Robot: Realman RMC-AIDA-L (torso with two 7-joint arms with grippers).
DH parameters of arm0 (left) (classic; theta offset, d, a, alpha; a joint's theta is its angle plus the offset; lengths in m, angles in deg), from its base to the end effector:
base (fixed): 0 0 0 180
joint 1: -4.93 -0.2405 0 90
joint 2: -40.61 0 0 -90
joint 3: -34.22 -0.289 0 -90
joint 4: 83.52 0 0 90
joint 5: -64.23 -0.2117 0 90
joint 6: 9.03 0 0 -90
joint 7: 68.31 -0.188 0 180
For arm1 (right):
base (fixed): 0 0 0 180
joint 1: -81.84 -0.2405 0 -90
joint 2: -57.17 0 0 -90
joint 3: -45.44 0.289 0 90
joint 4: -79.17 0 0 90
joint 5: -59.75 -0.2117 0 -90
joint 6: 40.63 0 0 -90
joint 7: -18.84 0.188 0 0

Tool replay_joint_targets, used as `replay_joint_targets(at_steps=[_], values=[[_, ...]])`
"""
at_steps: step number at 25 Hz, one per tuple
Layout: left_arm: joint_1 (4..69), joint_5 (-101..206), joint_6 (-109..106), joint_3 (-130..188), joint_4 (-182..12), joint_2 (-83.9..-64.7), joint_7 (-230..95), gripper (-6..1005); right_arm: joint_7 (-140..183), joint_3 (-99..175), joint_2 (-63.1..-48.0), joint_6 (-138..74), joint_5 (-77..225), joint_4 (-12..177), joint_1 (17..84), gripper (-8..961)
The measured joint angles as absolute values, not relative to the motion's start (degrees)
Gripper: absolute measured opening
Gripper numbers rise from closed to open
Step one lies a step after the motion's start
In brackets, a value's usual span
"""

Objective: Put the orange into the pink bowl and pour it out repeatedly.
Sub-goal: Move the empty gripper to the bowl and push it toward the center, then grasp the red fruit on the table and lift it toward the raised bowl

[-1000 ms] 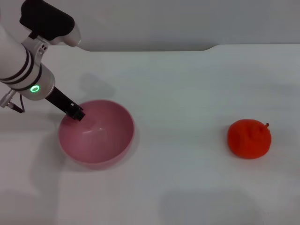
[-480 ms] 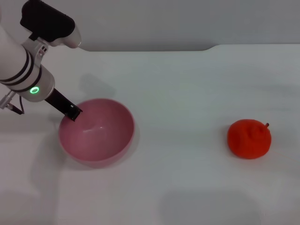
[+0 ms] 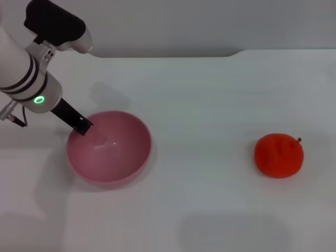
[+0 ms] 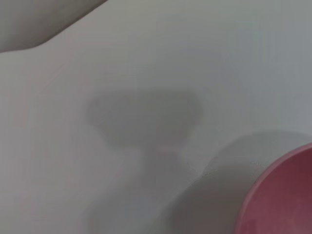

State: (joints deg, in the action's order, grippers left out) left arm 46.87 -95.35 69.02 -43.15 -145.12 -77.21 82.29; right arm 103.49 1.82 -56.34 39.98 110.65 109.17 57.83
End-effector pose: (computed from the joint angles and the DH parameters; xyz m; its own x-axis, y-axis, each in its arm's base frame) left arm -0.2574 0.4318 -0.0494 0.6482 0.7303 -0.2159 0.4979 -0.6209 -0.6054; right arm 0.2866 0.4098 0.1215 0.0687 0.0420 -0.9968 -0.8183 -0.5692 -0.0803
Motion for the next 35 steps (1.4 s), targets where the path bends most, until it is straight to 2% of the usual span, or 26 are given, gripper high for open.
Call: replay_joint_targets(at_steps=[4, 6, 8, 12, 14, 20, 32, 35], values=[[47.41, -95.37, 68.83, -43.13, -145.23, -77.14, 81.74, 73, 115.30, 3.46, -54.08, 49.76, 131.61, 120.59, 55.71, 632], [47.59, -95.39, 68.78, -43.03, -145.23, -77.11, 81.43, 73, 120.38, 3.81, -53.07, 55.91, 148.33, 128.76, 52.36, 633], [47.85, -95.41, 68.75, -42.75, -145.29, -77.06, 80.78, 73, 122.31, 3.67, -52.67, 57.36, 153.44, 130.53, 50.79, 629], [48.80, -95.47, 68.91, -42.60, -145.37, -76.92, 80.34, 73, 129.20, 1.79, -51.46, 62.70, 175.38, 134.02, 43.42, 622], [49.26, -95.49, 68.96, -42.59, -145.38, -76.89, 79.96, 69, 133.21, -0.53, -51.93, 62.69, 186.89, 135.82, 40.19, 618], [51.40, -95.57, 69.48, -42.35, -145.81, -76.87, 79.47, 53, 142.25, -10.90, -55.37, 59.14, 206.37, 141.38, 36.43, 607], [53.84, -95.74, 71.58, -41.63, -147.69, -77.06, 79.47, 46, 144.76, -17.05, -57.35, 53.21, 212.58, 137.71, 37.61, 585], [54.11, -95.74, 72.01, -41.71, -147.80, -77.14, 79.48, 46, 144.81, -17.14, -58.24, 50.10, 214.39, 135.38, 37.90, 579]])
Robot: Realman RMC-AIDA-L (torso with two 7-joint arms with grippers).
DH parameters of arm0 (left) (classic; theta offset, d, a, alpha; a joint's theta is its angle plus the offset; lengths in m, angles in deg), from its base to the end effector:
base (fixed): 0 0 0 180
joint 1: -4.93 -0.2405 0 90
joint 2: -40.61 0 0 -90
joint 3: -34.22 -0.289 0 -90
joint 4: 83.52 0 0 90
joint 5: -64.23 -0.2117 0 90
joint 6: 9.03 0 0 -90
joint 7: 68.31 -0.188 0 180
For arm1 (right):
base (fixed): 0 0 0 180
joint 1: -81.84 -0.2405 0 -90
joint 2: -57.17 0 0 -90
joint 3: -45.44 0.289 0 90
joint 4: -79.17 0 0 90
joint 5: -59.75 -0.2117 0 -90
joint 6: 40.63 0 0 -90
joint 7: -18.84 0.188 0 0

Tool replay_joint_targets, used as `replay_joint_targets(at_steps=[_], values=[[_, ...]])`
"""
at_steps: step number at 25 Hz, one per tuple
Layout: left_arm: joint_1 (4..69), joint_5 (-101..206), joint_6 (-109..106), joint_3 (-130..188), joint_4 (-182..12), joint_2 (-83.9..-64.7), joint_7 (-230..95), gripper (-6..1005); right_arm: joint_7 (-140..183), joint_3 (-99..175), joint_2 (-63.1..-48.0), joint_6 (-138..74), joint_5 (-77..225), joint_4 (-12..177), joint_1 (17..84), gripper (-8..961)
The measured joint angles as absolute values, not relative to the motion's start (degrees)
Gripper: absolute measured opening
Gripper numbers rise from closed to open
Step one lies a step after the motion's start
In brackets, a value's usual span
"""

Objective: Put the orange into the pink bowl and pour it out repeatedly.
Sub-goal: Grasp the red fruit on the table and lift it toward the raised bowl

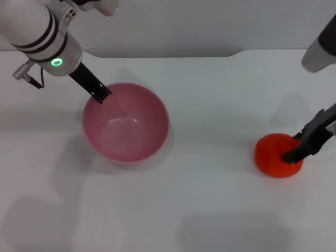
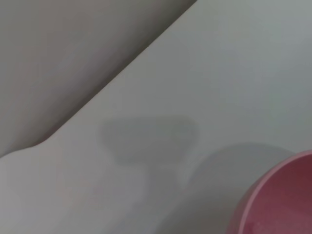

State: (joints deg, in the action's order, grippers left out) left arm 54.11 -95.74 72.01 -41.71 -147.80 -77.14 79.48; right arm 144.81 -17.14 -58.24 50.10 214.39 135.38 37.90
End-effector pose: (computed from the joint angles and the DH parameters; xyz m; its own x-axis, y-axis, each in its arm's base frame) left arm -0.1948 0.4590 -0.0401 0.7530 0.6124 -0.2409 0.3847 -0.7067 -0.5938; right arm 0.2700 0.4097 -0.0255 0.7282 -0.6028 0.3262 -0.4965 -0.7920 -0.3553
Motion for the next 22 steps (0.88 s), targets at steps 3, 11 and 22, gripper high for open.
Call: replay_joint_targets(at_steps=[3, 11, 22], values=[[54.28, -95.74, 72.62, -42.11, -148.23, -77.22, 79.50, 46, 144.81, -17.18, -59.80, 46.44, 217.04, 134.02, 38.21, 573], [54.33, -96.16, 73.21, -42.24, -149.20, -77.24, 79.52, 46, 144.31, -18.55, -61.10, 42.18, 217.92, 133.98, 39.06, 446], [54.41, -96.18, 73.21, -41.89, -149.20, -77.16, 79.09, 45, 147.57, -17.80, -61.50, 43.15, 217.60, 146.62, 40.97, 211]])
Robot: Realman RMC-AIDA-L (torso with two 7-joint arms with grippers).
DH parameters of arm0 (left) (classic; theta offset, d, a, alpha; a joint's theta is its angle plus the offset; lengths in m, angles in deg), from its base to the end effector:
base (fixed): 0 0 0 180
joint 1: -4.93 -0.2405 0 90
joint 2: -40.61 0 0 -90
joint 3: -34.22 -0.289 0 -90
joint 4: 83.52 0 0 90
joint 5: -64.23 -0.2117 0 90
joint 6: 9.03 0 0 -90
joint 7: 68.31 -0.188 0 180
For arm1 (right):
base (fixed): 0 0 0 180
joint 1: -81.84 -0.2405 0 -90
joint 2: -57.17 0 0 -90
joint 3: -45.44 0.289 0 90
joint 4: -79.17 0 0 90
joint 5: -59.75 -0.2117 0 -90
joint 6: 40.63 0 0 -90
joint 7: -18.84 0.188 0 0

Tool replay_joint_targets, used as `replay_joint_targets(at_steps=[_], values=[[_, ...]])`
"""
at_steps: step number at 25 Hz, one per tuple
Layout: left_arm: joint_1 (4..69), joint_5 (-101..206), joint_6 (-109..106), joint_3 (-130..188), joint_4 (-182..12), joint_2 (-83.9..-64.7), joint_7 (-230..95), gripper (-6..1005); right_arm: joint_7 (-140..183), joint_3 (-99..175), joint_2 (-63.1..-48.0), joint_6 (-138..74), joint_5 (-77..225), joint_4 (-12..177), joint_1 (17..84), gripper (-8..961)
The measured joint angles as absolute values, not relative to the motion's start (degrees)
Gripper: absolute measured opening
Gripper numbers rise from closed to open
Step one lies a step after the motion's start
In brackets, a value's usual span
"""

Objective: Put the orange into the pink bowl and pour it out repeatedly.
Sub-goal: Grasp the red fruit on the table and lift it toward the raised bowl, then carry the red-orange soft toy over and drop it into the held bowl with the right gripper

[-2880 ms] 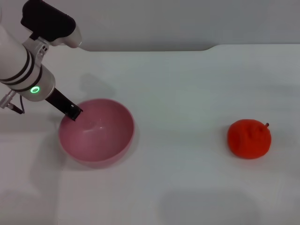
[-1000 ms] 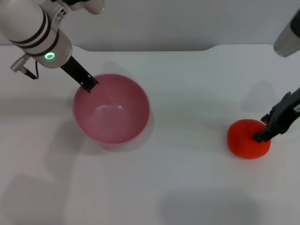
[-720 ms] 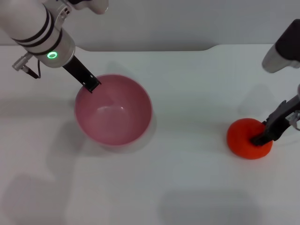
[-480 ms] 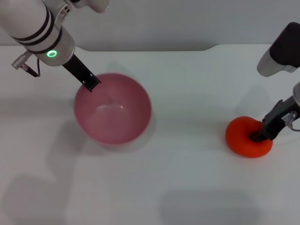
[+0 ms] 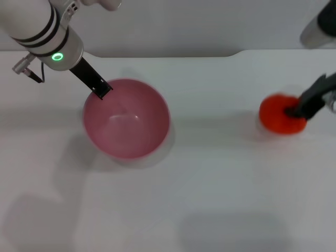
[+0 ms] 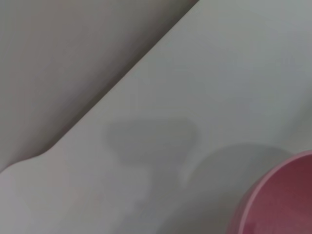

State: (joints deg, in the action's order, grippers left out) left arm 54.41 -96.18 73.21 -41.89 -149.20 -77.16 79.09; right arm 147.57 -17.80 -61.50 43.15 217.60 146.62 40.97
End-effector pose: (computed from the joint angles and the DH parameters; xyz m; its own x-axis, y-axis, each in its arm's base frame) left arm -0.1888 0.4588 -0.0373 0.7617 0.5959 -0.2545 0.3631 -0.7178 -0.5940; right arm 0.2510 0.4338 -0.0143 0.7910 -0.5704 0.2213 -0.3960 -0.7530 -0.5255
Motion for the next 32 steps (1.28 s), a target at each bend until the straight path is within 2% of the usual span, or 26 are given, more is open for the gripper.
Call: replay_joint_targets(at_steps=[6, 15, 21, 32], values=[[55.05, -96.28, 73.26, -41.72, -149.53, -77.09, 79.05, 45, 152.02, -15.82, -61.78, 44.40, 215.76, 159.84, 41.53, 157], [57.27, -96.37, 73.94, -41.84, -149.83, -77.41, 79.08, 45, 149.61, -14.99, -61.99, 50.36, 195.00, 176.52, 43.42, 85], [59.07, -95.82, 74.14, -42.23, -149.74, -77.95, 79.52, 45, 147.89, -20.30, -62.24, 51.36, 187.75, 175.50, 43.34, 84], [59.60, -93.19, 74.19, -43.29, -149.78, -78.08, 80.09, 45, 143.62, -29.50, -62.13, 42.08, 184.92, 161.66, 42.83, 81]])
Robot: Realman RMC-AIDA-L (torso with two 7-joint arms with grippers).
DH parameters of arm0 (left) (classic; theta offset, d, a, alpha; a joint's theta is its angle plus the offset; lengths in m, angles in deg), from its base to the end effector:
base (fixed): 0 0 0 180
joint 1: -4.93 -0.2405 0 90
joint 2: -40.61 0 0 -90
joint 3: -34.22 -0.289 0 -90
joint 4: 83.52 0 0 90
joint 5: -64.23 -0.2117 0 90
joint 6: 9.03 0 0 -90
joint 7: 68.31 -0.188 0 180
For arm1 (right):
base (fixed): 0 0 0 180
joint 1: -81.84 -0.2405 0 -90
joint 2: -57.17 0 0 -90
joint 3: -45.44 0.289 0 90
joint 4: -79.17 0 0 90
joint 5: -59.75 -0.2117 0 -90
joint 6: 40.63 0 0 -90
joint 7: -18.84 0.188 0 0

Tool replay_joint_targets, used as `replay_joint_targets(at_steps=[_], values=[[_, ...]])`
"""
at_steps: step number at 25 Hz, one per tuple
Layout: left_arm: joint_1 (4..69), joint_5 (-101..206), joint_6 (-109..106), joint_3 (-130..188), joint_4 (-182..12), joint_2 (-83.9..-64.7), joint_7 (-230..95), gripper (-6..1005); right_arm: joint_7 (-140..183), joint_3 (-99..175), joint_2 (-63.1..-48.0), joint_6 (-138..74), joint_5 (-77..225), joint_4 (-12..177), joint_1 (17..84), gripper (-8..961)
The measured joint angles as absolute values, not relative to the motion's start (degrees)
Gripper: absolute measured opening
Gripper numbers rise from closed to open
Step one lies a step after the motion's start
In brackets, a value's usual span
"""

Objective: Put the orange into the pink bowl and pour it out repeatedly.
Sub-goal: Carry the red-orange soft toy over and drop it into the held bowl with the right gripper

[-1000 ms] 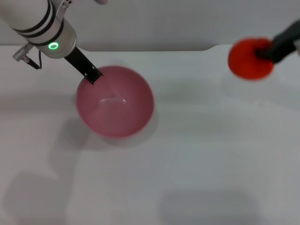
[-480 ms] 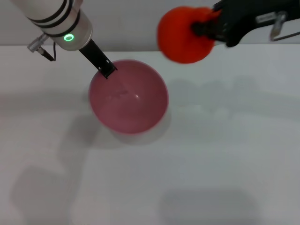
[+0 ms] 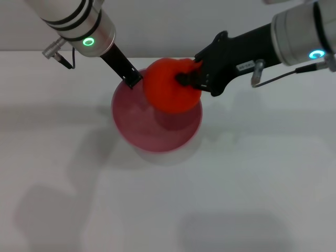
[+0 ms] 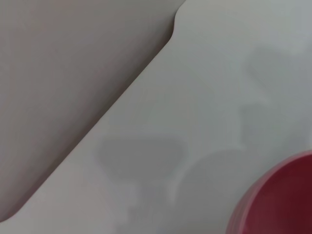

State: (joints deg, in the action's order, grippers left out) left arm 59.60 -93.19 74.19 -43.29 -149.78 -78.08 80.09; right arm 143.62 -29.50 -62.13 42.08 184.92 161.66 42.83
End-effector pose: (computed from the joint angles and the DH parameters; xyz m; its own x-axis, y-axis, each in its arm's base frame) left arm -0.1358 0.4627 -0.0531 0.8204 0.5160 -0.2462 0.3234 -0.7739 -0.5445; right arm 0.0962 0.4017 -0.0467 0.9816 -0.1562 -0.1094 -0.1806 -0.9457 -0.2702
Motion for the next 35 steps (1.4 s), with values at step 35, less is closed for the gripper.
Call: replay_joint_targets(at_steps=[35], values=[[41.56, -97.25, 46.22, -61.34, -167.74, -77.59, 81.41, 45, 99.24, -22.57, -61.82, 24.84, 129.31, 146.80, 62.16, 444]])
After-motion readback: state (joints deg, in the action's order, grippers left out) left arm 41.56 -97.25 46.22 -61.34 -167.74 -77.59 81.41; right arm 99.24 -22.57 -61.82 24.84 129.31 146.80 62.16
